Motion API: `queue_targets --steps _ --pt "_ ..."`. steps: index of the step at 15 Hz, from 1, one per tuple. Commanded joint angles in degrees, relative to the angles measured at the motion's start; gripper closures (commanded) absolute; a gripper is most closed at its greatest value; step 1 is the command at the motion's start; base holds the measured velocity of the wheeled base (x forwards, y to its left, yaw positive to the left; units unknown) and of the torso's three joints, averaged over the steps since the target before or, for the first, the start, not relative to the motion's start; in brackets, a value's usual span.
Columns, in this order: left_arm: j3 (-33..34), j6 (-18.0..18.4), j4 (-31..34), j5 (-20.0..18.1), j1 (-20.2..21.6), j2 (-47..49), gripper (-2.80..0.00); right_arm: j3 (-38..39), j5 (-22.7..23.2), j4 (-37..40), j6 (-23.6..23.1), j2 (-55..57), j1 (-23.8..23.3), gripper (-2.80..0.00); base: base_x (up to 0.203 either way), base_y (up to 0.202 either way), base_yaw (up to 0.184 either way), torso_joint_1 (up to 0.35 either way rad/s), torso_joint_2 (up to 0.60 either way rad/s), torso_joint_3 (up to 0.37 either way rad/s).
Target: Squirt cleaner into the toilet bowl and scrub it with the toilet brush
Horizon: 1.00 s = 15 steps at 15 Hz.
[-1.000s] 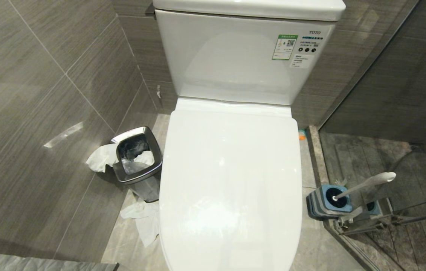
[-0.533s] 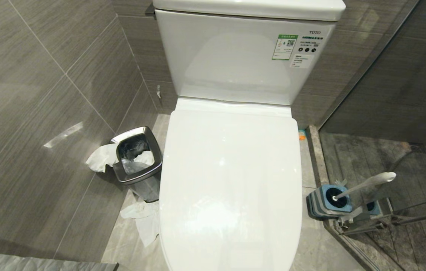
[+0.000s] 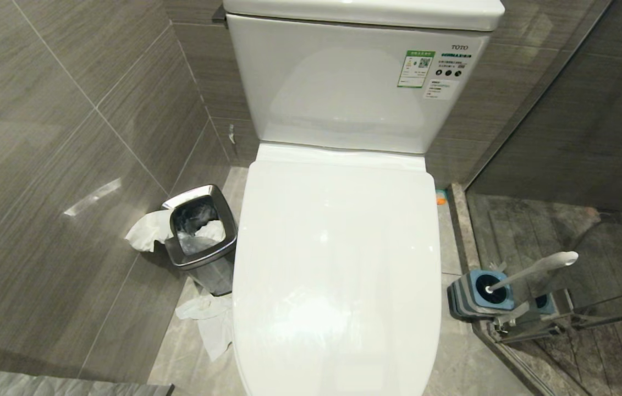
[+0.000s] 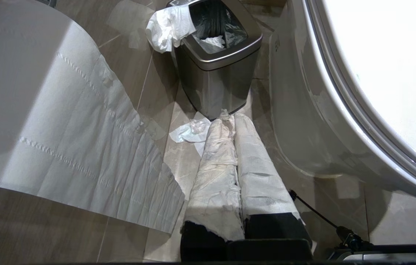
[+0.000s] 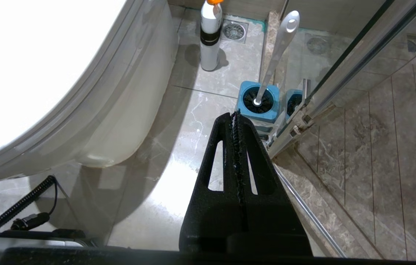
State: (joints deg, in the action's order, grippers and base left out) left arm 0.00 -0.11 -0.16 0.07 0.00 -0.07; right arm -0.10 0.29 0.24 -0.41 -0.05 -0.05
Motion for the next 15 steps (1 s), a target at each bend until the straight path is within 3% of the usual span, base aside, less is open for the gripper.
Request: queue_targets --steps 1,15 --pt "0.1 -0.1 0.0 0.0 0.0 0.1 0.00 0.0 0.0 0.0 0.0 0.0 0.0 0.00 0.000 0.000 0.000 0.000 0.00 0.000" --pt "0.1 0.0 0.0 0.0 0.0 0.1 0.00 0.0 0.0 0.0 0.0 0.0 0.0 0.00 0.000 0.000 0.000 0.000 0.00 0.000"
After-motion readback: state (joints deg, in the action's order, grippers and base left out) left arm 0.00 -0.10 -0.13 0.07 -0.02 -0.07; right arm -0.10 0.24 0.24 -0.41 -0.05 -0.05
